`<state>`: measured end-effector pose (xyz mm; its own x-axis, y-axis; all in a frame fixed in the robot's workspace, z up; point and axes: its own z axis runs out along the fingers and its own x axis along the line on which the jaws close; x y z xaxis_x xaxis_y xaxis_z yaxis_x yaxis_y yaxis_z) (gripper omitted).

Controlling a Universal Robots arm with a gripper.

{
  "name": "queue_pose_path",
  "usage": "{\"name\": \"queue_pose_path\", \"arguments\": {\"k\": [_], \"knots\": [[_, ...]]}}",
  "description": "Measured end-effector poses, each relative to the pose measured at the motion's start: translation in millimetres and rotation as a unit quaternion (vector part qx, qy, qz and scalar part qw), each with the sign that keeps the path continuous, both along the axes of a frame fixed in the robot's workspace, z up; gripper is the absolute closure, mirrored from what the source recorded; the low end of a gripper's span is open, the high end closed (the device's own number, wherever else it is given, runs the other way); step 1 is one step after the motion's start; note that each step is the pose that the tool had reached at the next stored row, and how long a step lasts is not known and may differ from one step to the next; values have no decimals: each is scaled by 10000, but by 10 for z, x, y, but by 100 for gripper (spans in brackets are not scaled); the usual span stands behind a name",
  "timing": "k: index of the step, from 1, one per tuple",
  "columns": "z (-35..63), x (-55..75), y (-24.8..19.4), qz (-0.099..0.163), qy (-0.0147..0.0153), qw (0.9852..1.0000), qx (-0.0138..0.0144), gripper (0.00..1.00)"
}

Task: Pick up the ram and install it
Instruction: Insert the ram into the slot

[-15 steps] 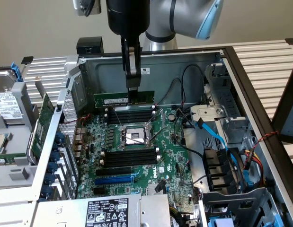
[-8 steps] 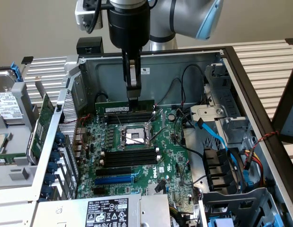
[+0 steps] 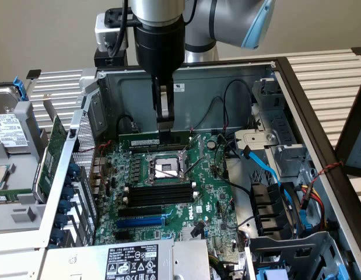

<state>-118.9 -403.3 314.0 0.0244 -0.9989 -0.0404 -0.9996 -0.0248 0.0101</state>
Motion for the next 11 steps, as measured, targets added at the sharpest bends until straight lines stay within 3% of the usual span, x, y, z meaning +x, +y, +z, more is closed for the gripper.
{"name": "queue_pose_path", "arguments": {"k": [11], "knots": [[-187,0,0,-26,0,10000,0,87]]}}
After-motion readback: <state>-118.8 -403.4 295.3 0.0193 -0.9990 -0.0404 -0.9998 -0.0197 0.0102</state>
